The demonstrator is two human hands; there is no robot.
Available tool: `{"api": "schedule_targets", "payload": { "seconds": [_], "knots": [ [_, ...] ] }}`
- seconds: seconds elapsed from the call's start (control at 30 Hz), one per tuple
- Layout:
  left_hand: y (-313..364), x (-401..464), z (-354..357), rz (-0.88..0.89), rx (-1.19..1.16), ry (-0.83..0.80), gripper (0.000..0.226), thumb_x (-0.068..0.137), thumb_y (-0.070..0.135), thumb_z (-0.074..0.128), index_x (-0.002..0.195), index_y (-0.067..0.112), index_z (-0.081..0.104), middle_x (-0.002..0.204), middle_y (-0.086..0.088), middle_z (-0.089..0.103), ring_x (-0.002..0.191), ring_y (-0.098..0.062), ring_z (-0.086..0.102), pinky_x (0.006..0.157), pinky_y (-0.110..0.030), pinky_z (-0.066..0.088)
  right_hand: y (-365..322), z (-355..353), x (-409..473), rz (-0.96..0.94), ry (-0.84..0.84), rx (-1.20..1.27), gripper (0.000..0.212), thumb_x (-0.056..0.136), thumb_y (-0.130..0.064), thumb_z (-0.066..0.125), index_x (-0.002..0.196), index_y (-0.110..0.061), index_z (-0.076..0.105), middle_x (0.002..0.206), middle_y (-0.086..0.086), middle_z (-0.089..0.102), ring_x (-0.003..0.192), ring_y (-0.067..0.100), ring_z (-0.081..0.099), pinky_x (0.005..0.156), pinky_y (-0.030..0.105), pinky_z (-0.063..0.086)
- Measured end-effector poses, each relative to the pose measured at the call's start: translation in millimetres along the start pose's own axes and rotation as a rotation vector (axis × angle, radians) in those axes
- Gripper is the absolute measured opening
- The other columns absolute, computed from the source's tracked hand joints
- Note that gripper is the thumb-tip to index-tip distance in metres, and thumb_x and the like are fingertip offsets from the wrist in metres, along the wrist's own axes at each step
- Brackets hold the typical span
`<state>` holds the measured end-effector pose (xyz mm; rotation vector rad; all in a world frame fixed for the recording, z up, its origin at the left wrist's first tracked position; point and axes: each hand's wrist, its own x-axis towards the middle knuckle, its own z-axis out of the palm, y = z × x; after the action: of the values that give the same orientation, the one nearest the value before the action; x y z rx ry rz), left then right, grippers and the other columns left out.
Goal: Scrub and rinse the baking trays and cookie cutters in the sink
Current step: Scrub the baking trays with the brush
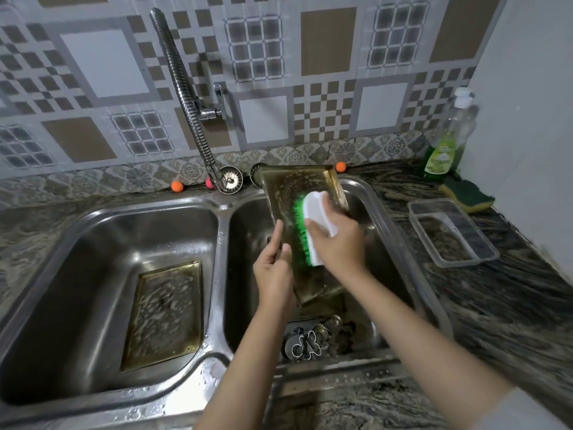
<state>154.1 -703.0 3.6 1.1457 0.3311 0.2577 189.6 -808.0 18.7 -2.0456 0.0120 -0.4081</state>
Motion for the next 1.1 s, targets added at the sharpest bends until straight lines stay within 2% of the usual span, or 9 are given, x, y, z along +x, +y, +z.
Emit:
{"api": "schedule_targets", "payload": {
  "seconds": [0.17, 0.23, 0.33, 0.47, 0.6, 0.67, 0.83, 1.0, 1.1],
  "knots": [
    [4, 16, -14, -0.090, -0.122, 0.068, 0.050, 0.091, -0.010, 0.044, 0.114, 0.029, 0.067, 0.134, -0.008, 0.057, 0.118, -0.020, 0.056, 0.104, -0.041, 0.043, 1, 9, -58, -0.162, -0.100, 0.095, 0.063, 0.082, -0.032, 0.068, 0.138, -0.028, 0.039, 0.116, 0.002, 0.068, 0.102, 0.008, 0.064, 0.083, 0.014, 0.046],
    [1, 7, -11, -0.111, -0.146, 0.032, 0.047, 0.092, -0.010, 0.043, 0.121, 0.021, 0.062, 0.134, -0.009, 0.057, 0.112, -0.016, 0.059, 0.102, -0.038, 0.045, 6, 4, -41, -0.143, -0.048, 0.067, 0.063, 0.082, -0.030, 0.070, 0.138, -0.024, 0.042, 0.122, 0.003, 0.064, 0.106, 0.004, 0.060, 0.085, 0.012, 0.044],
    [-5, -4, -4, -0.086, -0.120, -0.017, 0.043, 0.092, -0.008, 0.045, 0.115, 0.023, 0.065, 0.134, -0.007, 0.057, 0.121, -0.016, 0.055, 0.109, -0.041, 0.038, -2, 2, -12, -0.059, 0.019, 0.008, 0.060, 0.084, -0.030, 0.069, 0.138, -0.025, 0.045, 0.124, 0.001, 0.063, 0.100, -0.006, 0.050, 0.081, 0.003, 0.038],
    [5, 14, -14, -0.035, -0.148, 0.042, 0.047, 0.092, -0.008, 0.045, 0.104, 0.029, 0.071, 0.135, -0.009, 0.055, 0.122, -0.022, 0.054, 0.108, -0.043, 0.039, -6, 10, -41, -0.142, -0.072, 0.060, 0.063, 0.080, -0.033, 0.070, 0.137, -0.033, 0.042, 0.116, 0.001, 0.067, 0.100, 0.002, 0.060, 0.084, 0.021, 0.050],
    [7, 17, -33, -0.002, -0.093, -0.004, 0.048, 0.093, -0.003, 0.049, 0.100, 0.038, 0.073, 0.138, -0.006, 0.053, 0.130, -0.022, 0.047, 0.111, -0.049, 0.034, 7, -10, -35, -0.108, -0.106, 0.059, 0.063, 0.080, -0.031, 0.074, 0.135, -0.031, 0.043, 0.100, -0.008, 0.068, 0.085, 0.001, 0.061, 0.070, 0.010, 0.045],
    [6, 4, -34, 0.005, -0.021, -0.058, 0.044, 0.093, -0.002, 0.050, 0.106, 0.035, 0.071, 0.137, -0.004, 0.054, 0.128, -0.017, 0.048, 0.112, -0.044, 0.034, 5, -22, 0, -0.022, -0.062, 0.006, 0.061, 0.081, -0.030, 0.073, 0.135, -0.027, 0.047, 0.098, -0.006, 0.064, 0.084, 0.007, 0.059, 0.068, 0.014, 0.045],
    [15, -11, -29, 0.111, 0.114, -0.078, 0.044, 0.093, -0.006, 0.047, 0.119, 0.027, 0.059, 0.123, 0.010, 0.059, 0.120, -0.003, 0.052, 0.110, -0.029, 0.035, -3, -36, 56, 0.037, -0.024, -0.050, 0.057, 0.084, -0.031, 0.069, 0.136, -0.025, 0.048, 0.116, 0.007, 0.065, 0.098, 0.019, 0.060, 0.082, 0.037, 0.052],
    [37, 12, -37, 0.207, 0.134, 0.014, 0.041, 0.093, -0.010, 0.045, 0.129, 0.006, 0.053, 0.123, 0.015, 0.053, 0.097, 0.019, 0.055, 0.086, -0.002, 0.040, 32, -20, -19, 0.006, -0.102, 0.046, 0.061, 0.081, -0.026, 0.072, 0.136, -0.024, 0.046, 0.115, -0.003, 0.063, 0.101, 0.005, 0.057, 0.089, 0.030, 0.051],
    [33, 7, -41, 0.152, 0.152, -0.036, 0.042, 0.092, -0.009, 0.046, 0.120, 0.019, 0.061, 0.127, 0.008, 0.057, 0.105, 0.013, 0.056, 0.097, -0.012, 0.042, 37, -12, -15, 0.055, -0.083, 0.060, 0.060, 0.081, -0.026, 0.072, 0.136, -0.024, 0.047, 0.122, 0.001, 0.062, 0.103, 0.003, 0.053, 0.087, 0.021, 0.047]
  ]
}}
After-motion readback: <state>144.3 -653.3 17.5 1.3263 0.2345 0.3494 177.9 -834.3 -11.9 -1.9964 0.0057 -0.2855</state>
